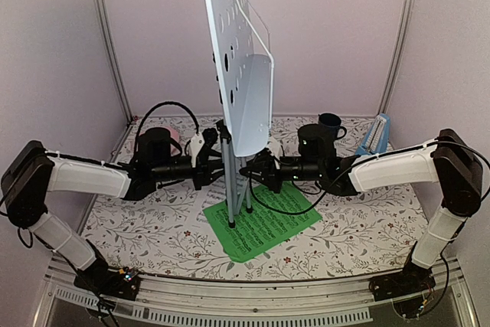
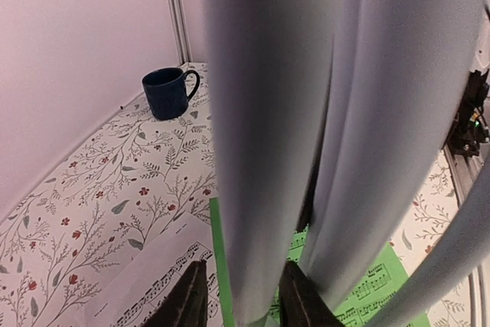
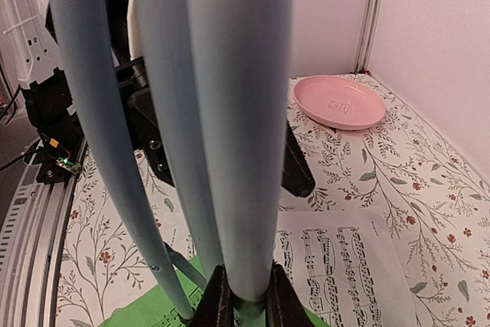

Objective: Set up the instrument practice props

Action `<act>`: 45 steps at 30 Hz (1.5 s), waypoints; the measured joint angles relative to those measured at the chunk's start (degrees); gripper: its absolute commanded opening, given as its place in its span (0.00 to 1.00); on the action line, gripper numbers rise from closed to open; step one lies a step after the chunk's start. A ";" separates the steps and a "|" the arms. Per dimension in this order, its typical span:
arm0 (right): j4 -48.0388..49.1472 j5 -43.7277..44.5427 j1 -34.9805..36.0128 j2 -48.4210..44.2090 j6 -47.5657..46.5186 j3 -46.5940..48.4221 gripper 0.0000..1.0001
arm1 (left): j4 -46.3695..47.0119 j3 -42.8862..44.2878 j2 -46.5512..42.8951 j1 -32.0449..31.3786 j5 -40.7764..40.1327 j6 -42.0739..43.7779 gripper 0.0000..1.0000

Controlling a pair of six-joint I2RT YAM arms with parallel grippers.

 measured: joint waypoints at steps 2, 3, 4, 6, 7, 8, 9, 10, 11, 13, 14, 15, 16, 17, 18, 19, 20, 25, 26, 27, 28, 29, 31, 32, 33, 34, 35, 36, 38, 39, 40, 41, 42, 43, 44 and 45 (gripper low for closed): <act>0.00 -0.13 0.00 0.00 -0.04 0.00 0.00 | 0.17 0.48 0.81 -0.46 -0.46 0.02 0.28; 0.00 -0.13 0.00 0.00 -0.11 0.00 0.00 | 0.33 0.66 1.22 -0.68 -0.70 0.04 0.25; -0.02 -0.15 0.00 0.00 -0.15 0.00 0.00 | 0.52 0.76 1.55 -0.85 -0.85 0.02 0.22; -0.02 -0.15 -0.09 0.00 -0.20 0.02 0.00 | 1.01 0.79 1.88 -0.94 -1.11 -0.07 0.12; -0.04 -0.15 -0.13 0.00 -0.20 0.02 0.00 | 1.11 0.79 1.88 -0.96 -1.11 -0.11 0.07; -0.04 -0.15 -0.15 0.00 -0.20 0.02 0.00 | 1.22 0.79 1.88 -1.01 -1.27 -0.44 0.03; -0.07 -0.15 -0.15 0.00 -0.17 0.02 0.00 | 1.29 0.79 1.88 -1.09 -1.44 -0.04 0.00; -0.07 -0.15 -0.15 -0.02 -0.17 0.02 0.00 | 1.29 0.79 1.88 -1.11 -1.73 -0.22 0.00; -0.11 -0.13 -0.17 -0.07 -0.17 0.02 0.00 | 1.29 0.79 1.86 -1.11 -2.12 -0.31 0.00; -0.50 -0.07 -0.15 -0.28 -0.15 0.00 0.00 | 1.25 0.79 1.79 -0.79 -2.32 -0.26 0.00; -0.68 -0.02 -0.15 -0.39 -0.17 -0.02 0.00 | 1.20 0.79 1.75 -0.72 -2.29 -0.22 0.00; -0.79 0.04 -0.15 -0.50 -0.17 -0.07 0.00 | 1.16 0.79 1.75 -0.61 -2.23 -0.09 0.00; -1.01 0.24 -0.13 -0.66 -0.17 -0.13 0.00 | 1.14 0.81 1.75 -0.55 -2.19 0.07 0.00; -1.20 0.48 -0.09 -0.83 -0.17 -0.20 0.00 | 1.07 0.81 1.73 -0.46 -2.14 0.37 0.00; -1.42 0.72 -0.02 -1.05 -0.17 -0.31 0.00 | 0.94 0.90 1.70 -0.37 -2.08 0.63 0.00; -1.68 0.98 0.00 -1.36 -0.17 -0.50 0.00 | 0.50 1.14 1.70 -0.26 -1.95 1.07 0.00; -2.05 1.14 0.02 -1.64 -0.15 -0.59 0.00 | -0.17 1.53 1.68 -0.13 -1.79 1.55 0.00; -4.48 2.84 0.00 -3.10 -0.17 -0.83 0.00 | -4.35 3.61 1.73 1.09 -0.04 3.54 0.00; -4.98 3.45 0.00 -3.37 -0.17 -0.83 0.00 | -5.09 4.07 1.86 1.36 0.33 3.78 0.00; -5.27 3.78 0.00 -3.50 -0.17 -0.83 0.00 | -5.66 4.44 2.08 1.49 0.59 3.91 0.00; -5.66 4.09 0.00 -3.69 -0.20 -0.83 0.00 | -6.03 4.81 2.32 1.60 0.87 4.13 0.00; -6.16 4.50 -0.02 -3.93 -0.20 -0.83 0.00 | -6.40 5.25 2.64 1.66 1.07 4.33 0.00; -6.84 4.87 -0.11 -4.26 -0.24 -0.83 0.00 | -6.86 5.92 3.13 1.70 1.05 5.09 0.00; -7.17 5.01 -0.17 -4.39 -0.28 -0.83 0.00 | -7.28 6.27 3.21 1.73 0.90 5.49 0.00; -7.56 5.09 -0.33 -4.61 -0.37 -0.83 0.00 | -7.72 6.60 3.26 1.75 0.61 5.95 0.00; -8.15 5.11 -0.55 -4.85 -0.59 -0.83 0.00 | -8.15 6.82 3.26 1.77 0.39 6.36 0.00; -8.70 5.11 -0.74 -5.11 -0.85 -0.83 0.00 | -8.68 7.08 3.26 1.79 0.13 6.69 0.00; -9.20 5.11 -1.01 -5.33 -1.20 -0.83 0.00 | -9.07 7.26 3.26 1.79 -0.09 6.91 0.00; -10.10 5.20 -1.42 -5.75 -1.68 -0.85 0.00 | -9.81 7.56 3.28 1.90 -0.63 7.56 0.00; -10.58 5.31 -1.64 -5.97 -1.90 -0.85 0.00 | -10.49 7.91 3.30 2.01 -0.74 7.93 0.00; -10.86 5.51 -1.79 -6.10 -2.12 -0.85 0.00 | -11.23 8.48 3.50 2.12 -0.76 8.26 0.00; -11.13 5.73 -1.99 -6.27 -2.34 -0.85 0.00 | -11.65 8.96 3.69 2.25 -0.76 8.57 0.00; -11.43 5.99 -2.19 -6.51 -2.58 -0.85 0.00 | -12.00 9.46 4.02 2.40 -0.81 8.87 0.00; -11.74 6.34 -2.40 -6.71 -2.78 -0.85 0.00 | -12.20 9.94 4.31 2.49 -0.85 9.25 0.00; -11.98 6.54 -2.58 -6.88 -2.95 -0.83 0.00 | -12.33 10.34 4.55 2.56 -0.90 9.46 0.00; -12.22 6.62 -2.67 -6.97 -3.04 -0.81 0.00 | -12.44 10.58 4.72 2.62 -0.90 9.66 0.00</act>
